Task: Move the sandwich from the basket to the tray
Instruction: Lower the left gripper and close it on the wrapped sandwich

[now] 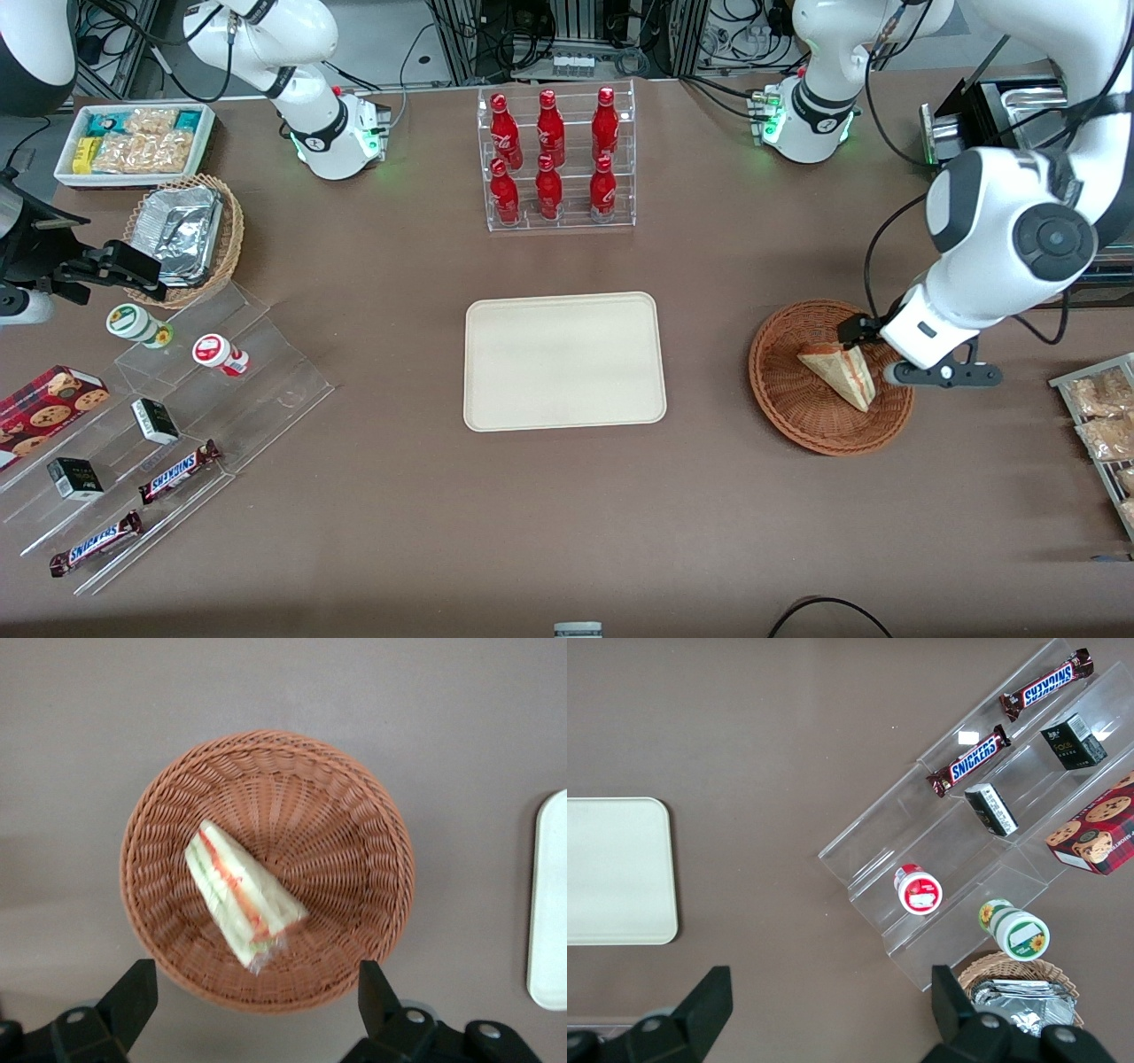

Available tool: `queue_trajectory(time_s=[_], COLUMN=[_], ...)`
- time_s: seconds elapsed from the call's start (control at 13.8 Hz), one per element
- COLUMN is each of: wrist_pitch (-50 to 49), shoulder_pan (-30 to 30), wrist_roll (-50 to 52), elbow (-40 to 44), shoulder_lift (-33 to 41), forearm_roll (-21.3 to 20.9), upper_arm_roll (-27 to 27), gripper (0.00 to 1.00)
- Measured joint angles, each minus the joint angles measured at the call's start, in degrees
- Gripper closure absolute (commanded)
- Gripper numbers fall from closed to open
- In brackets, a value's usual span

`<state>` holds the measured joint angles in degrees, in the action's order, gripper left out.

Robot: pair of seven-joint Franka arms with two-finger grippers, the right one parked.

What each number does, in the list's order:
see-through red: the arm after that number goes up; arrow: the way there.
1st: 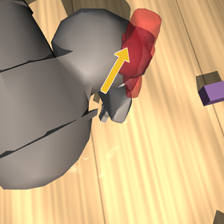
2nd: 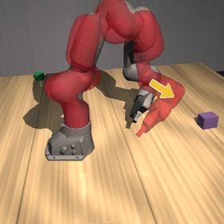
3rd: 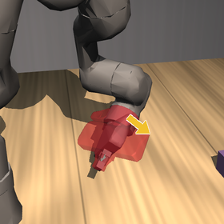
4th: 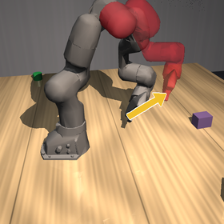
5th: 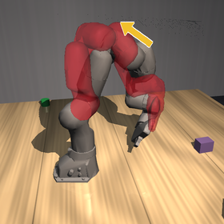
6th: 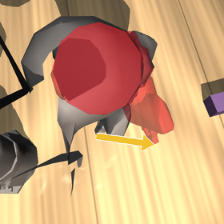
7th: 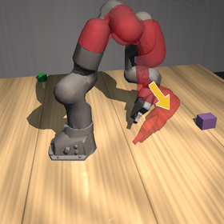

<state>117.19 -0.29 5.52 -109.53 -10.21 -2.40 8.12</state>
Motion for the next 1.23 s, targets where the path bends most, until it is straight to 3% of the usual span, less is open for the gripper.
queue_trajectory(time_s=[0.29, 0.8, 1.23], wrist_pitch=[6.78, 11.36, 11.73], shoulder_pan=[-0.03, -0.13, -1.69], wrist_roll=[2.34, 26.60, 31.22], elbow=[-5.10, -9.24, -13.08], shoulder_lift=[-0.37, -0.09, 1.72], forearm_roll=[0.07, 0.13, 0.16], upper_arm_roll=[-0.06, -0.28, -0.79], gripper=[0.00, 0.00, 0.00])
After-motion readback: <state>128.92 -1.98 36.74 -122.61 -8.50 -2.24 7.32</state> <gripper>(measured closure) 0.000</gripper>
